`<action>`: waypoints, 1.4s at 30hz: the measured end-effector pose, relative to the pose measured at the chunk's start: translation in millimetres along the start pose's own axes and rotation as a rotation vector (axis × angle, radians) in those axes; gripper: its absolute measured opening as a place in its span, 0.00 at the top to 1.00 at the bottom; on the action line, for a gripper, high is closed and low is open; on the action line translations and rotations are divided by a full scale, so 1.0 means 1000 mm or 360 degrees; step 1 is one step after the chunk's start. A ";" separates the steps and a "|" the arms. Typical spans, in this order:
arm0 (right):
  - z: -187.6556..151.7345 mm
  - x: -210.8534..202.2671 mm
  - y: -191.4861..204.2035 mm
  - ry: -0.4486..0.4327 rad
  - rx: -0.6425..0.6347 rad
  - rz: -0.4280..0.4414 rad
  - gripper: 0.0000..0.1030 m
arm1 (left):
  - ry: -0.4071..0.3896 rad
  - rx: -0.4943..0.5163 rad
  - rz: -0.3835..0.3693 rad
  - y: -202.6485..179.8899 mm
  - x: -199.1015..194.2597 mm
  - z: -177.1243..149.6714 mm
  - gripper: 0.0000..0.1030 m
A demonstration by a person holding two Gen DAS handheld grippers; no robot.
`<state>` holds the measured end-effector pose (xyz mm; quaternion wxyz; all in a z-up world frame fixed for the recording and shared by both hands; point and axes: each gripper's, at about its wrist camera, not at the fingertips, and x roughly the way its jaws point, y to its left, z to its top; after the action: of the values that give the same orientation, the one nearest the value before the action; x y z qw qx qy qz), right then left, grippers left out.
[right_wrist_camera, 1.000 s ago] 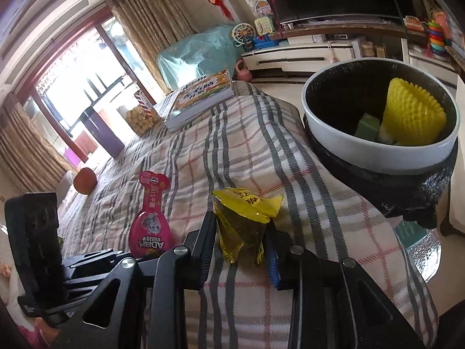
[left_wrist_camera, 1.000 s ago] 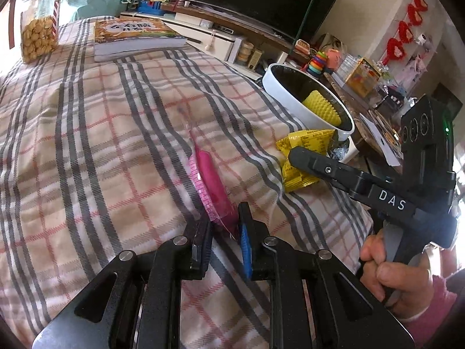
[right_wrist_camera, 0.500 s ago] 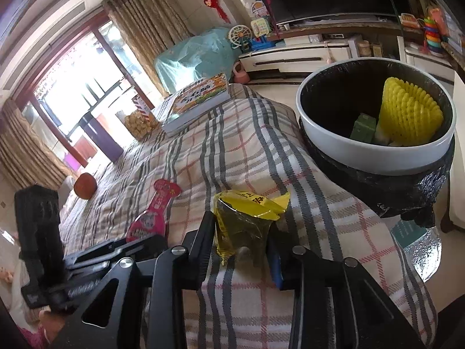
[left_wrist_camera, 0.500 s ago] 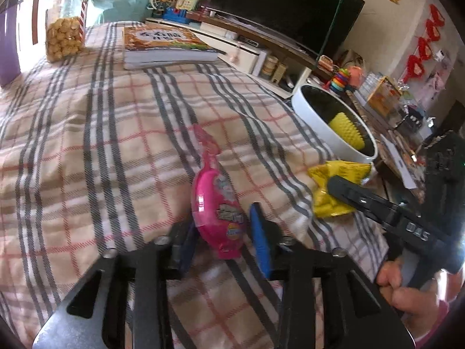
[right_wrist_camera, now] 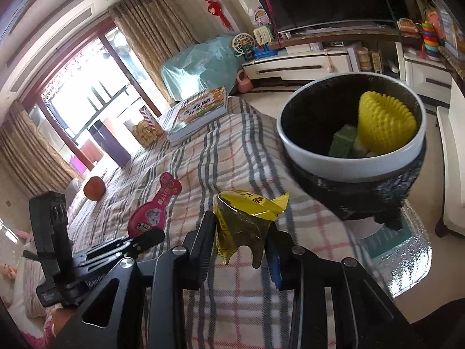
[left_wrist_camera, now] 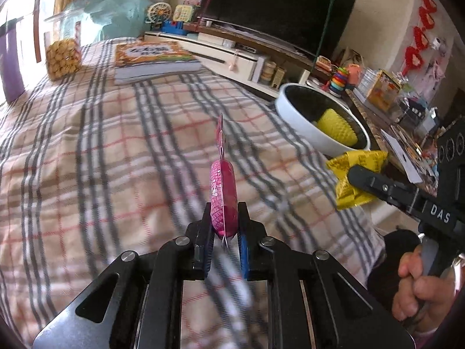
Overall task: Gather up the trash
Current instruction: 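Lift and carry the pink pack and yellow wrapper toward the bin with both tools, then lower the held pink pack and yellow wrapper into the bin opening with both tools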
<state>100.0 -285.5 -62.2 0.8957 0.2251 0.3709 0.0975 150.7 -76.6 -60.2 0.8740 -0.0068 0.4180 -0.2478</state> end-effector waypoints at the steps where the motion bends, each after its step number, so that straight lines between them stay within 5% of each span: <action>1: 0.000 -0.002 -0.001 -0.0005 0.0000 0.0004 0.68 | -0.0001 0.0008 -0.0006 -0.006 0.000 0.000 0.87; 20: 0.013 -0.047 -0.030 -0.0136 0.0029 0.0031 0.68 | -0.0039 0.0168 0.0013 -0.083 0.003 0.016 0.87; 42: 0.024 -0.070 -0.052 -0.0215 0.0067 -0.0011 0.68 | -0.0046 0.0265 -0.0011 -0.118 0.012 0.030 0.87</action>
<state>67.9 -363.0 -28.2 0.9140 0.2488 0.3124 0.0713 128.8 -191.0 -23.6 0.8766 0.0610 0.3832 -0.2845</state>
